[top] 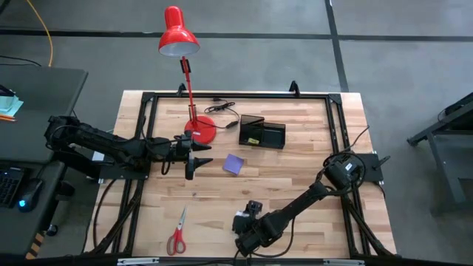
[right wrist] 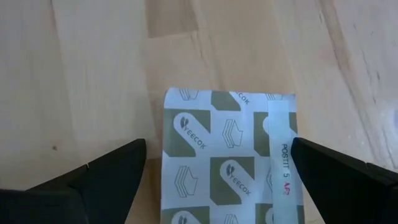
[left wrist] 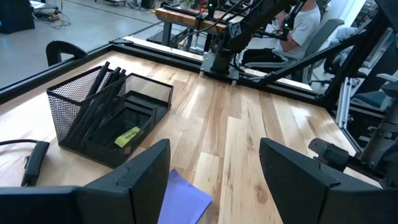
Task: Pick and place office supplies into organizer
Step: Put the white sticky notes into the black desk organizer
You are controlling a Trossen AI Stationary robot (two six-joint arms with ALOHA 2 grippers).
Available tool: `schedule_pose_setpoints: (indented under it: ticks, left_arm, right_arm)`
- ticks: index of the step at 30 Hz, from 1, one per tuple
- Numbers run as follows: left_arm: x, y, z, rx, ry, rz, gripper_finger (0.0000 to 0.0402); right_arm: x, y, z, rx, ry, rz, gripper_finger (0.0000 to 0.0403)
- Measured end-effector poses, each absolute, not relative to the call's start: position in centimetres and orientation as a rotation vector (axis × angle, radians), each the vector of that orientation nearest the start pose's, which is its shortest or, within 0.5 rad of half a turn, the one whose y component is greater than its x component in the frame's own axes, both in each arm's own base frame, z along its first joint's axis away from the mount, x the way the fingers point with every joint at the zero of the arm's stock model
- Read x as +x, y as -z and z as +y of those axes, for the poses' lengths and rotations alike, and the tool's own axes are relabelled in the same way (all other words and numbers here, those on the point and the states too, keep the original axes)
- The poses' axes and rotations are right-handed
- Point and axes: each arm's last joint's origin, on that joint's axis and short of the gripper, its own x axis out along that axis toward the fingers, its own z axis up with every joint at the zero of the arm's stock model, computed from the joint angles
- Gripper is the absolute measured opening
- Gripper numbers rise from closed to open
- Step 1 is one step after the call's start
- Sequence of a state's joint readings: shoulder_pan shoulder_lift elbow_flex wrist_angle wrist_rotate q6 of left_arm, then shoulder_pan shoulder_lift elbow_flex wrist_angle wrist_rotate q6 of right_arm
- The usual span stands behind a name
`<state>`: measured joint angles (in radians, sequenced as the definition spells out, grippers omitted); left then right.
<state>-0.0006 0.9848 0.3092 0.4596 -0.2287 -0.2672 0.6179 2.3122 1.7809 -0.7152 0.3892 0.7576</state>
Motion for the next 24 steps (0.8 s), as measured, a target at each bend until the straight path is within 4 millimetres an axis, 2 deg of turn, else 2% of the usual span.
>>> schedule_pose_setpoints:
  ticks: [11, 16, 24]
  left_arm:
    - [19.6, -19.6, 0.6, -0.239, -0.256, 0.194, 0.0233]
    - [19.6, -19.5, 0.6, -0.238, -0.256, 0.198, 0.0233]
    - [19.6, -19.5, 0.6, -0.239, -0.256, 0.197, 0.0233]
  right_arm:
    - [38.8, -15.0, 26.0, 0.046, 0.284, 1.105, 0.0397]
    - [39.1, -14.8, 25.5, 0.072, 0.265, 1.148, 0.0397]
    - [39.2, -14.8, 24.9, 0.021, 0.288, 1.149, 0.0397]
